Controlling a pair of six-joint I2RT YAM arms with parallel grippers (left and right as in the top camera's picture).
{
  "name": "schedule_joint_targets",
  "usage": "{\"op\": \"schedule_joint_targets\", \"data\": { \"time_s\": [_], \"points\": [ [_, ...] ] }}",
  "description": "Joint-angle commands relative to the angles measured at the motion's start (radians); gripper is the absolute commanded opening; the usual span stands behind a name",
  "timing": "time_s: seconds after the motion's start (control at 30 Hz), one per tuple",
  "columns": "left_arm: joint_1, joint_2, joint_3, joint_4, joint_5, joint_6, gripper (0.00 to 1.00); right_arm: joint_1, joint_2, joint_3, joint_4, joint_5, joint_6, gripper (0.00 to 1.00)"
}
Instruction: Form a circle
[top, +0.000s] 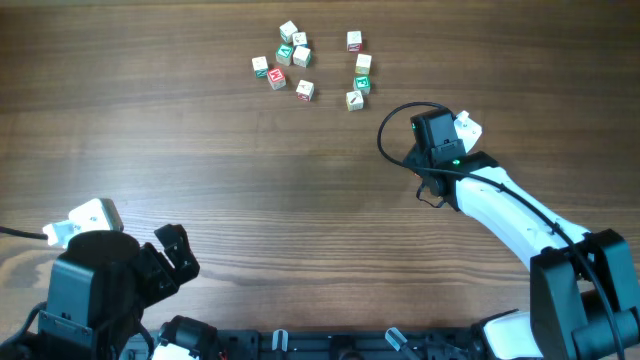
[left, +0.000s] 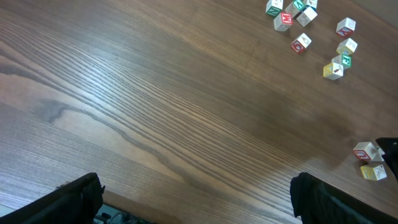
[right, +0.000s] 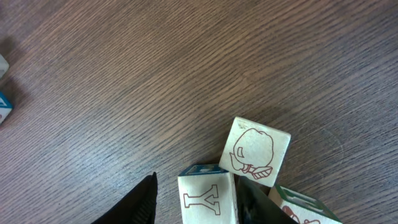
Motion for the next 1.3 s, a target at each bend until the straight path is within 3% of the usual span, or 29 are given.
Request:
{"op": "schedule_joint_targets", "data": {
  "time_s": [0.0, 0.23, 0.63, 1.27],
  "points": [
    [0.005, 0.002, 0.000, 0.002, 0.005, -0.013, 1.00, -0.003, -0.021, 0.022, -0.007, -0.018, -0.021, 0.37],
    [0.005, 0.002, 0.000, 0.002, 0.005, -0.013, 1.00, -0.003, 0.006, 0.018, -0.024, -0.055, -0.021, 0.33],
    [0.005, 0.002, 0.000, 0.002, 0.005, -0.013, 1.00, -0.003, 0.031, 0.017, -0.035, -0.035, -0.020, 0.43],
    [0.005, 0.002, 0.000, 0.002, 0.005, -0.013, 1.00, -0.003, 0.040, 0.017, -0.002, -0.032, -0.073, 0.43]
  ]
}}
